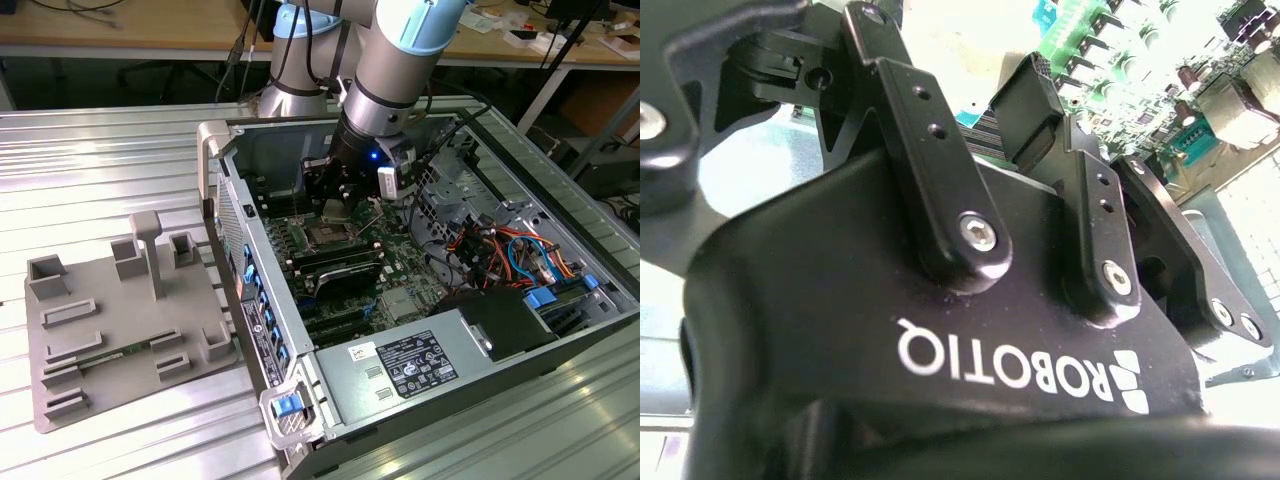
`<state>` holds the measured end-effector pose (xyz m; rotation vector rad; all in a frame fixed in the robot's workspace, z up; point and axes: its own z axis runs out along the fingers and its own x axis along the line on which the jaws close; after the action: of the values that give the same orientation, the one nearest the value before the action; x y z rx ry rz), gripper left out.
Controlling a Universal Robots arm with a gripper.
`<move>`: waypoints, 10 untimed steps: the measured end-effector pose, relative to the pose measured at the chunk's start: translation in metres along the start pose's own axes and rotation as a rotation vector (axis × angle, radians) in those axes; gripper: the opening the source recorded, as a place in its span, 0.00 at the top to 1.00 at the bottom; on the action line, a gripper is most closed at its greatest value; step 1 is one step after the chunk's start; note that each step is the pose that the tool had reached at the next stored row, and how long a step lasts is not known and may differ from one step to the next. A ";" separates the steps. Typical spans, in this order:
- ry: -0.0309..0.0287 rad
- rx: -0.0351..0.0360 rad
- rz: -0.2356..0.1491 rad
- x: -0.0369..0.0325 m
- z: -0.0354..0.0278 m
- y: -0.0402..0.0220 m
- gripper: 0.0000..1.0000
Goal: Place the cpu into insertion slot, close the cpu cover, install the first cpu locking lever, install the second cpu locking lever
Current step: 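Place the cpu into insertion slot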
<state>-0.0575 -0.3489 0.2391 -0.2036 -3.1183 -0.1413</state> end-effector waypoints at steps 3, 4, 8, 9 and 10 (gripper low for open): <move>0.0000 0.0000 0.001 0.0000 0.0000 0.0000 0.45; -0.0002 0.0000 0.002 0.0000 0.0000 0.0000 0.45; -0.0003 -0.0001 0.004 0.0000 0.0001 0.0000 0.45; -0.0004 -0.0001 0.004 0.0000 0.0002 0.0000 0.45; -0.0004 -0.0001 0.005 0.0000 0.0002 0.0000 0.45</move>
<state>-0.0575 -0.3488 0.2389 -0.2107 -3.1180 -0.1415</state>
